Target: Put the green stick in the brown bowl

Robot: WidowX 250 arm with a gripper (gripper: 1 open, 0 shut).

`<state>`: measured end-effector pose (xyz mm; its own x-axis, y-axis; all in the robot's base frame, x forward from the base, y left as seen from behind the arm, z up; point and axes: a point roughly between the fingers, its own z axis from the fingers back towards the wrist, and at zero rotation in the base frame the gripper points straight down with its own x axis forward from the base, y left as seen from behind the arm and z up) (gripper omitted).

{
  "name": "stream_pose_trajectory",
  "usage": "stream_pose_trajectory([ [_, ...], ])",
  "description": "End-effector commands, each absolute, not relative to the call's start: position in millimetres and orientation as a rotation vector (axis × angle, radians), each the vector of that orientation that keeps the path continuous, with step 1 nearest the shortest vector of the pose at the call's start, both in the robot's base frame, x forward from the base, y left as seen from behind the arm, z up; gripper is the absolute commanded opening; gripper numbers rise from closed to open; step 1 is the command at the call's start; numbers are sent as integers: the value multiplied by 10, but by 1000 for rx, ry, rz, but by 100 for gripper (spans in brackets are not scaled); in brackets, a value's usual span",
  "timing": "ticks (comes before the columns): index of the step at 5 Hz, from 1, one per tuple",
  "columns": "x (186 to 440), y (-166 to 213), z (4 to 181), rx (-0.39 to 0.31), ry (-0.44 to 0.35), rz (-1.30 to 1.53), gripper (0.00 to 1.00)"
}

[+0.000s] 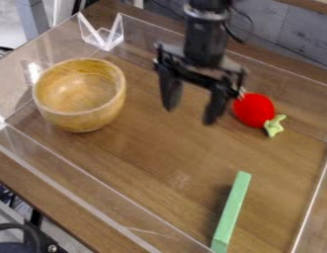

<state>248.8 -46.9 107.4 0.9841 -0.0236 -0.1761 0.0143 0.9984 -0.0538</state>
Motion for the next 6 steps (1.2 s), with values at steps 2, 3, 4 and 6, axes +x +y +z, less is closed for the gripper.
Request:
stream_pose_trajectory([
  [2,2262,-984,1068,-102,134,10,100],
  [3,2139,-1153,967,-121,134,30,100],
  [4,2037,-1224,815,-158,131,59,100],
  [6,1906,-1218,577,-203,104,84,100],
])
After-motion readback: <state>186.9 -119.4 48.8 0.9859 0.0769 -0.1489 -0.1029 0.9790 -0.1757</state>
